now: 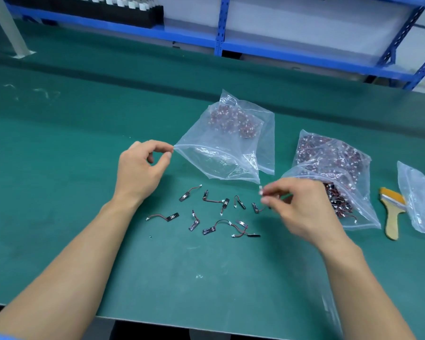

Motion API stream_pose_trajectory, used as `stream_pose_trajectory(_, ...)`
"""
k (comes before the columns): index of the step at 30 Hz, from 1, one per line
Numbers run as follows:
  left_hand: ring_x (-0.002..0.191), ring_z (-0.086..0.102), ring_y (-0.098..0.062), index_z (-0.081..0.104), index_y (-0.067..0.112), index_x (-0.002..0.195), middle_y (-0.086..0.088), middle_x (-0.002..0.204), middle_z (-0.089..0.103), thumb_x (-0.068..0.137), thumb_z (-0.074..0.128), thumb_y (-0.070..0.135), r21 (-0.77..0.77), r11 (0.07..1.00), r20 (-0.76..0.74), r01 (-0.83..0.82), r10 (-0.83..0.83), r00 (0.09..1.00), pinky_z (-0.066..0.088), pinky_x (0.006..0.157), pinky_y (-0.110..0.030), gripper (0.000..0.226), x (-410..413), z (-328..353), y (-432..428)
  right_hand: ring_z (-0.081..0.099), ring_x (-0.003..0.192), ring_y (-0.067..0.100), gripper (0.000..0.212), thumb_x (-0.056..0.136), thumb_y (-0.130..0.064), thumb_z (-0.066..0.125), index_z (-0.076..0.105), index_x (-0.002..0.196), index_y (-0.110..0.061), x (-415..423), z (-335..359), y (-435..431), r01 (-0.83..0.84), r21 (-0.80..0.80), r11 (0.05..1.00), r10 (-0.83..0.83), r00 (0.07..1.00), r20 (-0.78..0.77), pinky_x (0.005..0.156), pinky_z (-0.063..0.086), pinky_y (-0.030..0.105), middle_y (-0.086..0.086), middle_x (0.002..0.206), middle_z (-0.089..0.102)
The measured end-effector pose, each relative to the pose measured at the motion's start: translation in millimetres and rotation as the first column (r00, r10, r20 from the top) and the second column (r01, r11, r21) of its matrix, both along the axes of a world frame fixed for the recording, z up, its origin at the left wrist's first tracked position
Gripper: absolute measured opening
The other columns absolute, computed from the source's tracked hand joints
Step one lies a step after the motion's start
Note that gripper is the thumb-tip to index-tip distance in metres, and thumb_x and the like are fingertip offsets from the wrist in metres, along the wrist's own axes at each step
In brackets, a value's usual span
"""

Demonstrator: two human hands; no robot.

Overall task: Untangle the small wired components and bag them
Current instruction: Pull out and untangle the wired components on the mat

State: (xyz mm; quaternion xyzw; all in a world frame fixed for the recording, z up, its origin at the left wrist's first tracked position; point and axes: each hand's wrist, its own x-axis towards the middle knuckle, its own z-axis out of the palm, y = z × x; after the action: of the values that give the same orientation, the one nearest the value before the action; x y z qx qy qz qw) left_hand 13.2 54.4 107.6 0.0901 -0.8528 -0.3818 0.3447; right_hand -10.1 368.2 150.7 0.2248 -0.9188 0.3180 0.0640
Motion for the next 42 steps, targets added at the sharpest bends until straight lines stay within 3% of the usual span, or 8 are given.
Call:
stream_pose_trajectory(4,0.066,0.047,-0.004,0.074,0.037,0.091,0.016,0.066,0.047,0.087,0.072,0.019,0.012,1.000,0.033,0.013,-0.013,0.999,0.034,0.065,-0.006,0.018,-1,-3,-2,0.066,0.068,0.008,0.011,0.078,-0.013,0.084,0.080,0.085,-0.021,-47,32,-46,0.034,-0.123,0.992,-0.042,0.997,-0.058,0.069,0.047,0.006,-0.017,0.069,0.067)
stream_pose_trajectory(10,0.067,0.047,-0.008,0.071,0.045,0.088,0.009,0.066,0.046,0.087,0.072,0.021,0.034,0.999,0.075,0.040,-0.043,0.996,0.034,0.064,-0.005,0.024,-2,-7,-2,0.071,0.080,0.013,0.015,0.082,-0.009,0.079,0.077,0.096,-0.014,-105,44,-110,0.057,-0.199,0.978,-0.054,0.998,0.022,0.085,0.058,0.033,-0.002,0.085,0.074)
stream_pose_trajectory(15,0.069,0.049,-0.011,0.069,0.049,0.085,0.011,0.065,0.045,0.086,0.072,0.021,0.044,0.998,0.078,0.050,-0.053,0.996,0.034,0.063,-0.006,0.029,-4,-8,-5,0.067,0.098,0.011,0.024,0.088,-0.011,0.076,0.075,0.110,-0.019,-120,32,-111,0.014,-0.077,0.997,-0.009,0.998,0.069,0.093,0.053,0.030,-0.005,0.107,0.073)
stream_pose_trajectory(18,0.067,0.048,-0.008,0.070,0.047,0.085,0.014,0.064,0.044,0.085,0.072,0.020,0.045,0.997,0.076,0.057,-0.060,0.995,0.035,0.063,-0.007,0.027,-5,-9,-5,0.062,0.100,0.006,0.029,0.091,-0.004,0.066,0.074,0.113,-0.020,-121,29,-105,0.002,-0.092,0.996,0.003,0.998,0.059,0.088,0.044,0.014,-0.009,0.112,0.071)
stream_pose_trajectory(22,0.066,0.047,-0.008,0.072,0.044,0.087,0.014,0.063,0.045,0.086,0.072,0.021,0.058,0.996,0.084,0.073,-0.078,0.993,0.034,0.062,-0.007,0.023,-6,-12,-6,0.061,0.094,-0.003,0.026,0.092,-0.005,0.063,0.075,0.109,-0.021,-110,23,-89,0.039,-0.235,0.971,-0.040,0.999,0.001,0.074,0.038,-0.004,-0.015,0.103,0.069)
stream_pose_trajectory(29,0.059,0.039,-0.008,0.070,0.038,0.085,0.027,0.072,0.062,0.086,0.073,0.018,0.087,0.980,0.134,0.177,-0.188,0.973,0.035,0.061,-0.020,0.021,-2,-10,-3,0.055,0.070,-0.002,0.019,0.089,-0.009,0.069,0.068,0.092,-0.027,-64,-8,-47,0.060,-0.456,0.888,-0.084,0.996,-0.033,0.067,0.044,0.010,-0.017,0.084,0.067)
stream_pose_trajectory(38,0.080,0.052,-0.008,0.076,0.034,0.084,0.020,0.068,0.069,0.078,0.085,0.027,-0.006,0.890,0.362,0.456,-0.423,0.831,0.041,0.067,-0.022,0.013,8,-11,3,0.046,0.058,0.008,0.023,0.088,-0.009,0.073,0.070,0.083,-0.031,-40,-43,-21,0.053,-0.427,0.902,-0.051,0.999,0.018,0.058,0.044,0.029,-0.002,0.065,0.062)
stream_pose_trajectory(42,0.078,0.057,-0.009,0.077,0.033,0.080,0.017,0.067,0.068,0.077,0.083,0.020,-0.021,0.923,0.365,0.383,-0.350,0.863,0.044,0.067,-0.019,0.014,7,-10,3,0.043,0.055,0.005,0.024,0.087,-0.009,0.074,0.071,0.080,-0.031,-39,-48,-14,0.020,-0.422,0.906,-0.008,1.000,0.030,0.055,0.038,0.017,0.004,0.062,0.059)
